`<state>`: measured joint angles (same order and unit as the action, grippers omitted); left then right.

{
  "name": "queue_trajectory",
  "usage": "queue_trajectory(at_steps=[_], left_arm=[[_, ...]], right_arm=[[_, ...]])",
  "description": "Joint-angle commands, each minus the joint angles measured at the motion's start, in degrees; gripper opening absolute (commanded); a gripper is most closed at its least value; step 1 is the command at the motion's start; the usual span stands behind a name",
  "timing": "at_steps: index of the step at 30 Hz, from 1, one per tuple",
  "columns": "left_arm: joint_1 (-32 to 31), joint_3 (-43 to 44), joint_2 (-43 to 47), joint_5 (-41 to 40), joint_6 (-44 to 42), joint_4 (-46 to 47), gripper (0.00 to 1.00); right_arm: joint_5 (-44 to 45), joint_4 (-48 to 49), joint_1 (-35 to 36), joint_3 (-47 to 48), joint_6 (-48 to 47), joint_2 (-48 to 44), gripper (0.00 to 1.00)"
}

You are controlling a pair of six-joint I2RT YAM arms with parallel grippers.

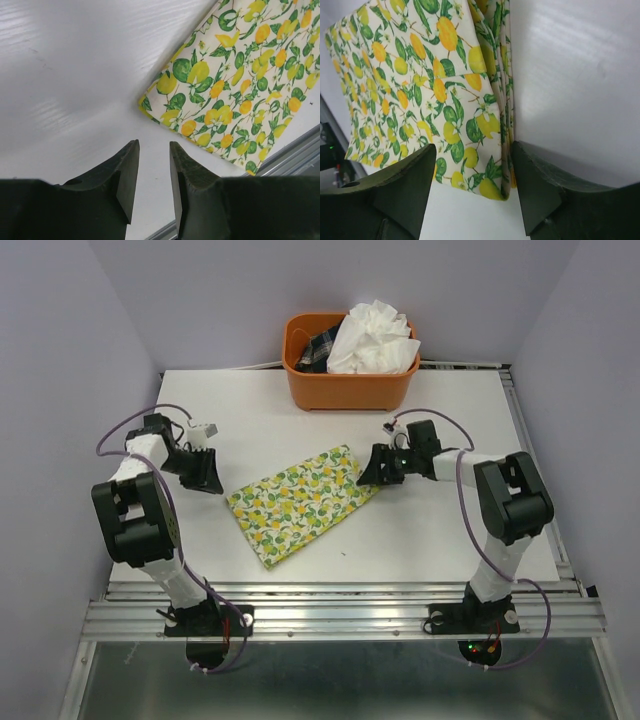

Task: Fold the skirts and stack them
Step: Fold the skirt

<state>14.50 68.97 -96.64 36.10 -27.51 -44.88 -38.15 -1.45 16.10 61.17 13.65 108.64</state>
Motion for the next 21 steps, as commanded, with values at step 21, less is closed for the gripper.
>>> queue_trajectory(at_steps=[21], left_arm=[[-20.2, 25.0, -31.3, 1.3, 8.6, 6.1, 0.22]], right_arm=[[4.7, -18.1, -6.7, 0.8, -10.4, -21.4, 0.83]])
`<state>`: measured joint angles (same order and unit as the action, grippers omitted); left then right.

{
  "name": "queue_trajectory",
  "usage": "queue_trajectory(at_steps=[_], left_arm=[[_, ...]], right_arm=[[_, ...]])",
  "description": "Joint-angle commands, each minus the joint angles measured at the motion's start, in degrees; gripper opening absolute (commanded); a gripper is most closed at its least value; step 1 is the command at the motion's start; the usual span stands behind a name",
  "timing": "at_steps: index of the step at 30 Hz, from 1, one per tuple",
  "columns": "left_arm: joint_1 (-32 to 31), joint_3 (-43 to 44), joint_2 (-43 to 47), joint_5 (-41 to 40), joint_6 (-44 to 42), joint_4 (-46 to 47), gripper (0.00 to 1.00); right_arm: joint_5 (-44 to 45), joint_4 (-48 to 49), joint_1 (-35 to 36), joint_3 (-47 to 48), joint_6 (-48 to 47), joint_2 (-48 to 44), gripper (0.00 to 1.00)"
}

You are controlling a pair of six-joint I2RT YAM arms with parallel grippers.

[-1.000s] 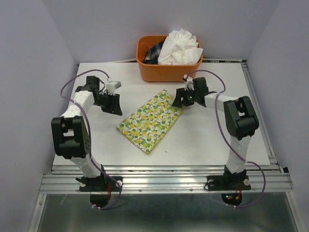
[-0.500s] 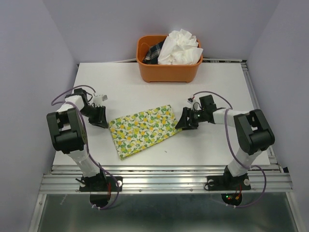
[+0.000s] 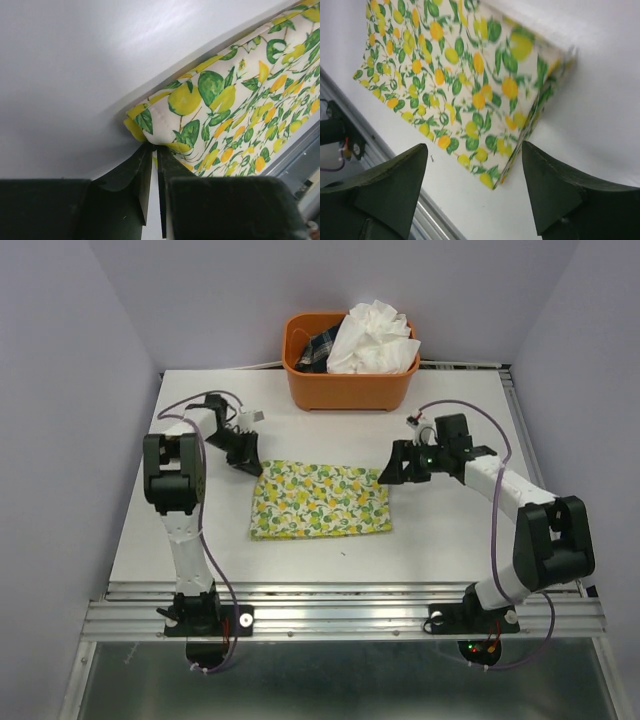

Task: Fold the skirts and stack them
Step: Fold the skirt

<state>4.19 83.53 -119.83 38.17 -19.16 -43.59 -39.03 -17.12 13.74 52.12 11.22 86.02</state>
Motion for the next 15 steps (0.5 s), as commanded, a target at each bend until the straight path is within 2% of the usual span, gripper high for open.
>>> queue_trajectory(at_steps=[1, 2, 3, 4, 8, 10, 12, 13, 15], left_arm=[[-11.7, 13.6, -10.0, -1.0, 0.6, 4.8, 0.22], [-15.3, 21.0, -12.0, -1.3, 1.1, 3.4, 0.22], [-16.9, 25.1, -15.9, -2.0, 1.6, 2.8, 0.22], [-18.4, 33.0, -17.8, -2.4, 1.8, 1.3, 0.22], [-22.7, 47.9, -24.7, -4.3, 4.8, 0.9, 0.26], [-22.6, 49.5, -24.3, -6.1, 7.9, 3.0, 0.3], [-22.1, 47.6, -22.0, -9.9, 8.6, 6.3, 0.32], [-21.7, 46.1, -17.9, -10.8, 8.9, 7.6, 0.33], [-19.5, 37.4, -9.3, -10.6, 9.9, 12.6, 0.33]], right_arm=[[6.3, -2.5, -4.3, 11.7, -9.0, 1.3, 0.83], [8.2, -2.6, -5.3, 13.4, -10.1, 2.9, 0.87], [8.7, -2.6, -5.3, 14.9, -12.5, 4.0, 0.89], [9.7, -2.6, -6.3, 17.7, -13.3, 5.1, 0.91], [11.3, -2.6, -8.2, 20.6, -17.8, 10.3, 0.92], [11.3, -2.7, -9.0, 20.5, -18.9, 12.9, 0.91], [10.8, -2.7, -9.7, 18.9, -20.0, 14.1, 0.89], [10.6, -2.9, -10.3, 18.0, -20.4, 14.5, 0.88], [8.9, -5.9, -10.8, 16.1, -22.0, 14.3, 0.83]])
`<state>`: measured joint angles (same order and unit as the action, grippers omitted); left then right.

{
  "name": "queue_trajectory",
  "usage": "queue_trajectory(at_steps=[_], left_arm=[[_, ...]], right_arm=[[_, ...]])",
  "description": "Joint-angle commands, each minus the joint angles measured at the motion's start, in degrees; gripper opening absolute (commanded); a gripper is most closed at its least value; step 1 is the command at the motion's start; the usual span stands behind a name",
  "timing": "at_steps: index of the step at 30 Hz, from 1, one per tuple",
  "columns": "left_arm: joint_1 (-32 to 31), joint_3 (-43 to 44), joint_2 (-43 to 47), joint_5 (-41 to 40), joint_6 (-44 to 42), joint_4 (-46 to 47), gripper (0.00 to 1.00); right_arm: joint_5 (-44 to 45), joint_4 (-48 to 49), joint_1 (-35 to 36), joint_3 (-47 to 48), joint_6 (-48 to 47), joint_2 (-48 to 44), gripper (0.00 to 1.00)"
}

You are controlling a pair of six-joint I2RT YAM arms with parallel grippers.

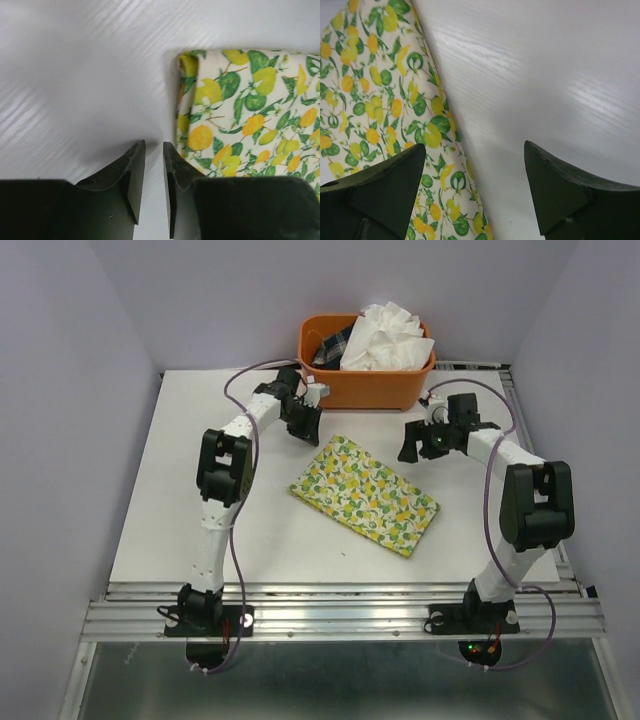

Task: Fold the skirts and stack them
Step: Fold the skirt

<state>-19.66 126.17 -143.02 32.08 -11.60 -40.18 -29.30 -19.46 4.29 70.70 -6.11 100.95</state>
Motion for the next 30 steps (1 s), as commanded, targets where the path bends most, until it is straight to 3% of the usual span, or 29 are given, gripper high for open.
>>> queue_trajectory(at_steps=[1, 5, 8, 14, 20, 24, 30], left_arm=[[6.0, -12.3, 16.8, -3.8, 2.5, 12.2, 0.34], [7.1, -22.4, 27.3, -5.8, -2.7, 10.5, 0.33], [7.2, -36.0, 33.1, -7.3, -6.6, 10.2, 0.32], [7.2, -54.6, 40.5, -4.1, -5.6, 14.5, 0.3], [7.3, -61.3, 38.3, 2.6, -2.1, 14.6, 0.27], [7.3, -62.9, 34.7, 5.4, 0.0, 16.0, 0.27], [7.3, -54.0, 25.8, 11.0, 7.2, 20.2, 0.27]], right_arm=[[-1.5, -5.2, -1.4, -3.1, -5.4, -0.9, 0.83], [-6.2, -10.3, -1.9, -7.7, -6.7, -4.1, 0.82], [-9.0, -13.6, -1.9, -9.7, -6.7, -4.4, 0.77], [-15.1, -20.2, -1.9, -11.9, -7.5, -2.2, 0.64], [-17.7, -24.8, 2.0, -13.3, -8.2, 1.6, 0.58], [-17.4, -25.0, 5.1, -13.3, -6.8, 1.8, 0.59], [-21.7, -20.7, 8.4, -13.7, -1.3, 2.6, 0.66]])
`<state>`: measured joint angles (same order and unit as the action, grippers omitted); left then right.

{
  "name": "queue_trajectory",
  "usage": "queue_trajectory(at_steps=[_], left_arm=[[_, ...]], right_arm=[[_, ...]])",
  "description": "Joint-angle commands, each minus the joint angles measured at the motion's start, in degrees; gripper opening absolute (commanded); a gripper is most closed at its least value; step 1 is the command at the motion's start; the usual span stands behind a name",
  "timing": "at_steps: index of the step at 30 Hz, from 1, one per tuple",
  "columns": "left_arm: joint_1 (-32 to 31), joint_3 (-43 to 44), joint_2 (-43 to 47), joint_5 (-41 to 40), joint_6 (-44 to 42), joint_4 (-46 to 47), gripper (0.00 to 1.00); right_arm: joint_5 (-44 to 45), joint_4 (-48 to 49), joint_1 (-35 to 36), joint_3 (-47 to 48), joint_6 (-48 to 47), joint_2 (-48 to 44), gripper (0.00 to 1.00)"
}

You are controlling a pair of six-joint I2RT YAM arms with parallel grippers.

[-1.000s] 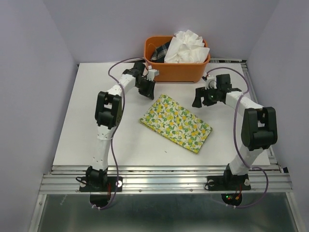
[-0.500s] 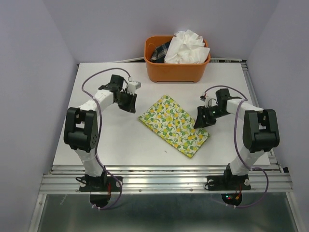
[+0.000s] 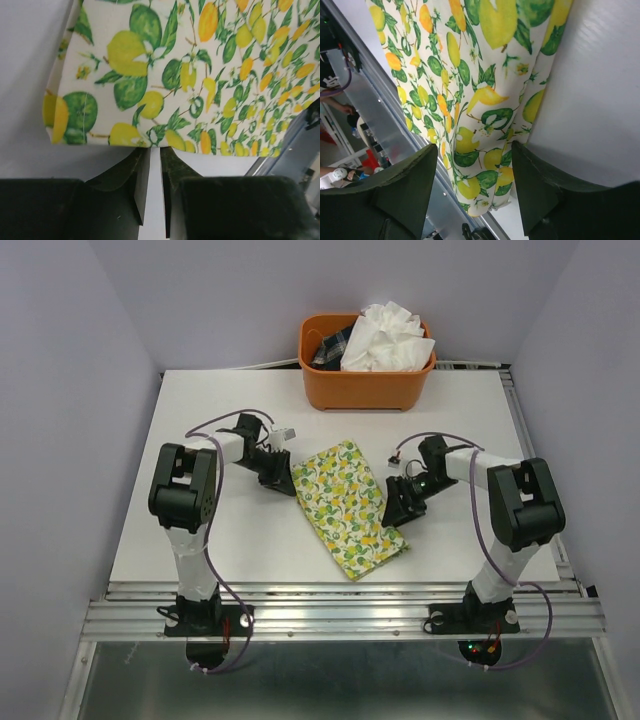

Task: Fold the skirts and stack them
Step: Fold the skirt

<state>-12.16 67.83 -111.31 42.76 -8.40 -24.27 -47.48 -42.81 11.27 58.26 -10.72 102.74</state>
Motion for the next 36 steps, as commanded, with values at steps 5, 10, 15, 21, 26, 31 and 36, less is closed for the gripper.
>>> queue_trajectory(at_steps=[5, 10, 15, 21, 26, 31, 36], left_arm=[[-0.1, 15.6, -11.3, 0.5, 5.9, 5.7, 0.27], [1.4, 23.9, -12.4, -2.2, 4.0, 3.2, 0.27], [2.6, 16.0, -4.6, -0.7, -1.9, 1.7, 0.27], [-2.4, 0.4, 11.7, 6.3, -4.1, 4.7, 0.22], [-10.6, -6.4, 13.4, 12.4, 3.4, 9.6, 0.1], [-16.0, -2.7, 5.2, 13.1, 5.5, 7.9, 0.0], [-16.2, -1.0, 0.2, 9.4, 6.2, 7.8, 0.0]], right_arm=[[-4.2, 9.0, 2.4, -2.6, 9.8, 0.7, 0.69], [-4.4, 10.6, 2.4, -2.3, 11.4, -0.2, 0.71], [2.7, 8.2, 1.6, -0.5, 7.6, -7.4, 0.66], [-3.3, 10.4, 0.9, 1.9, 10.5, -18.6, 0.61], [-6.9, 10.3, 5.7, 1.4, 12.6, -17.5, 0.53], [-6.5, 9.9, 9.1, -3.8, 11.3, -13.5, 0.51], [-3.5, 5.8, 9.1, -3.2, 9.1, -4.1, 0.48]])
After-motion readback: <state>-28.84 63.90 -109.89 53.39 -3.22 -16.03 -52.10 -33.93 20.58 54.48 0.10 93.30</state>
